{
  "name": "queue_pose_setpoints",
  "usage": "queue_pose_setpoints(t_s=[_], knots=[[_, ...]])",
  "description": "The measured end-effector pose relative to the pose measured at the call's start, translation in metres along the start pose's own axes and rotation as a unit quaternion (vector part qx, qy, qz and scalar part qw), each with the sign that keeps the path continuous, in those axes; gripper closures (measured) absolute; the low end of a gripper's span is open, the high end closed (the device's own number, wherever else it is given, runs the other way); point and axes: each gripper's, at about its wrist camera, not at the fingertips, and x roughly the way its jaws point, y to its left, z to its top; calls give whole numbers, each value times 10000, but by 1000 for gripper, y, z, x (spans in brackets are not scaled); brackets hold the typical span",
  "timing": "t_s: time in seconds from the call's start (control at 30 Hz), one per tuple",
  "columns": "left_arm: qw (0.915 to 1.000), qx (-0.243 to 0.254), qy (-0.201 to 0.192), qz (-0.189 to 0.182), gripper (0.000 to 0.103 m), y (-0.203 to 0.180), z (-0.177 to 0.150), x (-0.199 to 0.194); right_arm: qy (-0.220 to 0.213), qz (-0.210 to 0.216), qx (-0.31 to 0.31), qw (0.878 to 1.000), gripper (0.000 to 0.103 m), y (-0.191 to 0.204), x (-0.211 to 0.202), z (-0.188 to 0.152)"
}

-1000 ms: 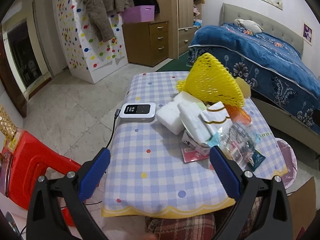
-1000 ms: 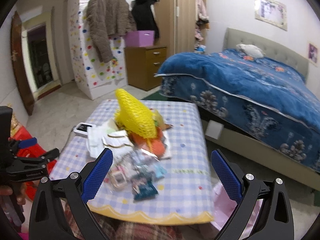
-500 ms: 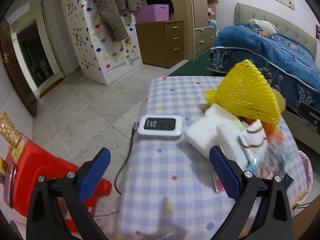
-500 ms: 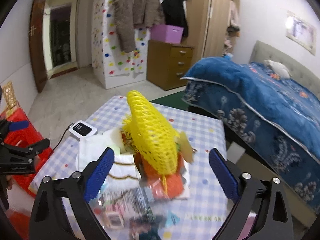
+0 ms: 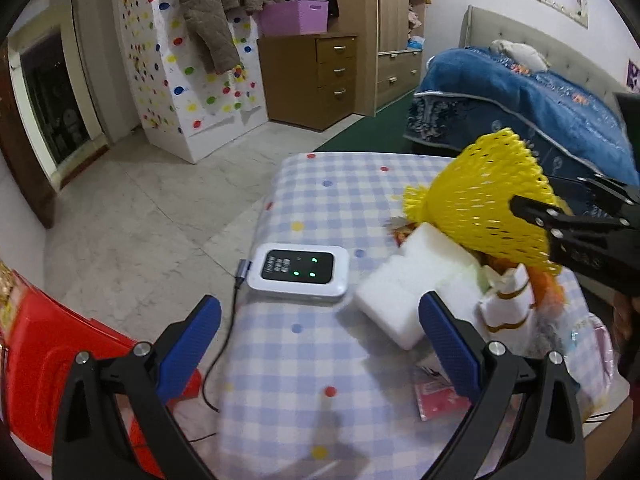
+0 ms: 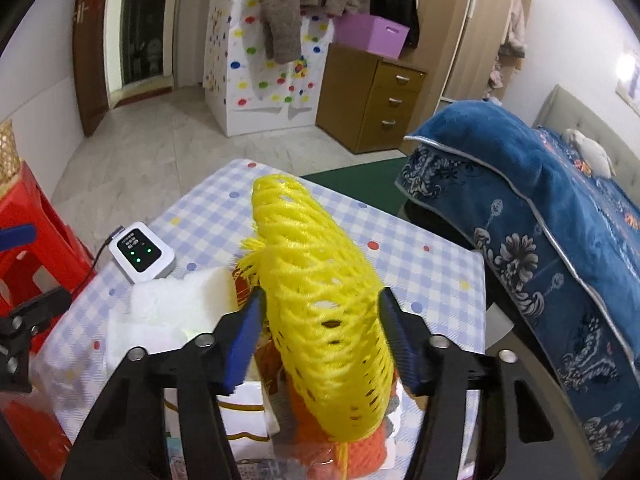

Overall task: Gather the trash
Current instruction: 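Grasp the yellow foam fruit net with the right gripper and lift it, then grasp the clear plastic wrapper with the left gripper while the right gripper holds the net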

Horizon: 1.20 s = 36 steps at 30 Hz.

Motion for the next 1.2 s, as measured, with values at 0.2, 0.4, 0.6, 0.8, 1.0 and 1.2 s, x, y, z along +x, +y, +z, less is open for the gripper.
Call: queue_pose_setpoints(t_s=[0.2,0.4,0.6,0.8,1.0,1.2], knots=[[9998,138,-84,-126,7,-13,-9,-13,-463,-3,406,9981,92,-26,-40,12],[9983,327,-259,-416,7,-32,-20,-36,-1259,-410,963,9865,93,-57,-112,1],[9919,897,-159,-884,8,-72,-44,-47,-1225,-736,1667,9756,93,-88,-169,-54],[9861,1167,167,-1172,25,-99,-76,-40,-764,-1075,1807,9747,93,-72,-171,-123],[9851,1136,254,-1264,32,-114,-86,-30,-459,-1071,1798,9768,92,-50,-146,-159],[9829,1097,506,-1389,41,-123,-87,-5,-375,-894,1817,9786,92,-42,-139,-165]])
